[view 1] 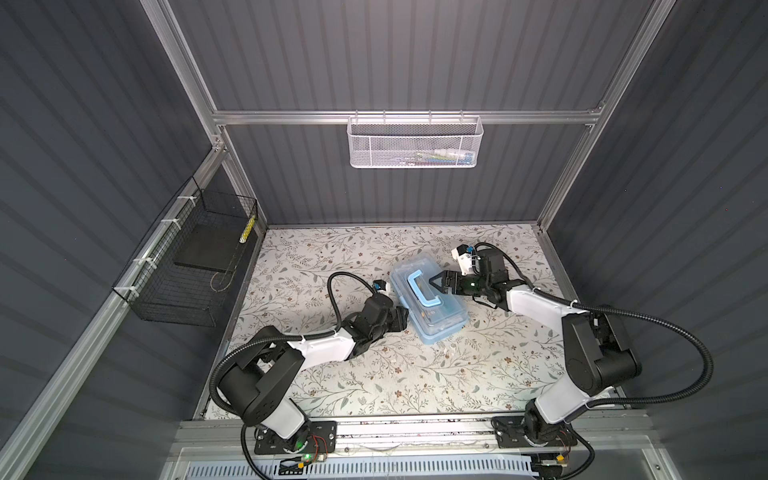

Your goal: Pack the tool kit

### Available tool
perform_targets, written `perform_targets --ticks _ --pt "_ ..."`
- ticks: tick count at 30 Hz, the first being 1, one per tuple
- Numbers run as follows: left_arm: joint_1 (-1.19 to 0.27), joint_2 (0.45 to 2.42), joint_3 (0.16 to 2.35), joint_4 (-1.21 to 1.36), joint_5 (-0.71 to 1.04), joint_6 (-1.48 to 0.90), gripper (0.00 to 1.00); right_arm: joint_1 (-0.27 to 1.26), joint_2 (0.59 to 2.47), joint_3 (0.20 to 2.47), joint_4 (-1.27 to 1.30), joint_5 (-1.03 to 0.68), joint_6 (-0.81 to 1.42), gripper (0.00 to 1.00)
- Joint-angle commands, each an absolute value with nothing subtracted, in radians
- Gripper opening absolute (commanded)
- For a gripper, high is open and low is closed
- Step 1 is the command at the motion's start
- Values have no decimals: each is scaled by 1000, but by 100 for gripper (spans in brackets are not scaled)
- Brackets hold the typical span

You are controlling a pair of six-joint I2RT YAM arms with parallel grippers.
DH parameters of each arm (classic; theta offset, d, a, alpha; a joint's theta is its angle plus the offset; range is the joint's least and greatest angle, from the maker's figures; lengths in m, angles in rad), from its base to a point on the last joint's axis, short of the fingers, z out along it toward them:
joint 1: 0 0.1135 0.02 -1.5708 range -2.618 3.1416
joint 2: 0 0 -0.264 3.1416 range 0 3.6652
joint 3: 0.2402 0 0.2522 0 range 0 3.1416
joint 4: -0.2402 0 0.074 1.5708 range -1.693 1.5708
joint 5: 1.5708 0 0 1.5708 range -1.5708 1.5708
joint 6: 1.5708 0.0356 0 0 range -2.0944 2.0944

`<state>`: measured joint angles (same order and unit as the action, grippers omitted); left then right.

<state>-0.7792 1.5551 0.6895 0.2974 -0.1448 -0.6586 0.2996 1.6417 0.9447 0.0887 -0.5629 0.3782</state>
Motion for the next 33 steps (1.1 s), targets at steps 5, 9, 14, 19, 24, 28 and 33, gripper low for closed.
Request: perform_targets --ticks 5,9,14,19,24,28,33 --pt "-780 1465 681 154 -286 -670 64 315 1690 944 23 -609 391 91" --pt "-781 1429 666 144 -288 -672 65 315 1694 950 20 -610 389 91" --pt "-782 1455 671 300 -105 -618 69 315 1690 950 15 -611 388 91" --pt "-783 1526 714 325 -59 -617 73 319 1688 949 15 -610 391 91" --pt "-782 1578 775 257 -94 -612 72 322 1688 950 15 -611 390 91" --pt "-782 1577 799 203 -161 -612 70 324 1689 947 20 -613 392 91" --pt "-782 1570 826 118 -228 -612 69 331 1696 940 28 -611 395 91"
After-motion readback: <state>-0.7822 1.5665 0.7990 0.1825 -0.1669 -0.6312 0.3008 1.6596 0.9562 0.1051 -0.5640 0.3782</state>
